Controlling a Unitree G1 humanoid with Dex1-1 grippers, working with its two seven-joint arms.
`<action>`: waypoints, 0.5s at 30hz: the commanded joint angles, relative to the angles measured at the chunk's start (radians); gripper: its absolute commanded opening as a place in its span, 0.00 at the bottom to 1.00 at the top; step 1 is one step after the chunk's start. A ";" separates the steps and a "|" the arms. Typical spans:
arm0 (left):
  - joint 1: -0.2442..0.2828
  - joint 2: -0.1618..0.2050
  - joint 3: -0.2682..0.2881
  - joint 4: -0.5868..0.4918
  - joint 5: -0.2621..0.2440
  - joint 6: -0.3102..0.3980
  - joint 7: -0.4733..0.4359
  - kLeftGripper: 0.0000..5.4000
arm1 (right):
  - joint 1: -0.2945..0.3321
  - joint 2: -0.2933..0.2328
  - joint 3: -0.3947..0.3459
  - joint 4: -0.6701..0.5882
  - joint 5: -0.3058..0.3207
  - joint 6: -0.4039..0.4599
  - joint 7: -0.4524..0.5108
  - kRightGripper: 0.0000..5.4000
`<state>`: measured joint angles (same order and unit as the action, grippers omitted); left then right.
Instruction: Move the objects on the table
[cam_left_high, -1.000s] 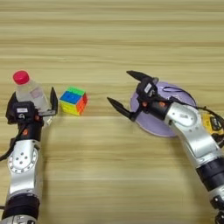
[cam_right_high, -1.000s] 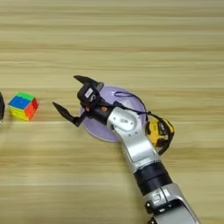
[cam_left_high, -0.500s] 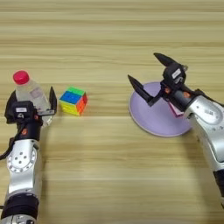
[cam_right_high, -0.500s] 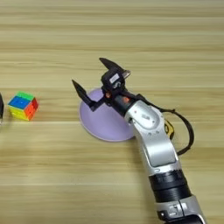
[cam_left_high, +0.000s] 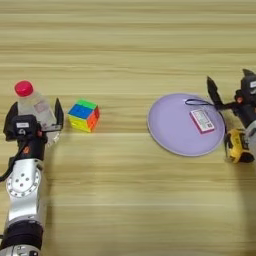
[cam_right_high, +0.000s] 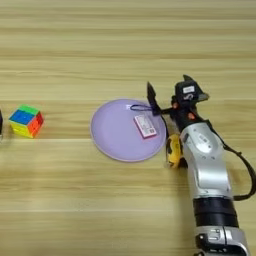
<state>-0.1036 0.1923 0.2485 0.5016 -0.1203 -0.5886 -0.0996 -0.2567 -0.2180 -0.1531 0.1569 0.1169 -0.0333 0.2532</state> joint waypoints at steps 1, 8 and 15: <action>-0.007 0.015 -0.003 -0.008 0.013 0.009 0.001 0.99 | -0.038 -0.044 -0.044 0.095 -0.034 -0.050 -0.060 1.00; -0.002 0.016 -0.003 -0.020 0.013 0.013 -0.002 0.99 | -0.055 -0.077 -0.087 0.186 -0.051 -0.092 -0.131 1.00; 0.002 0.019 -0.002 -0.031 0.013 0.017 0.003 0.99 | -0.052 -0.065 -0.073 0.183 -0.047 -0.101 -0.126 1.00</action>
<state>-0.1035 0.2048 0.2484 0.4833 -0.1144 -0.5883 -0.0997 -0.2932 -0.2851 -0.2294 0.3336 0.0638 -0.1253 0.1285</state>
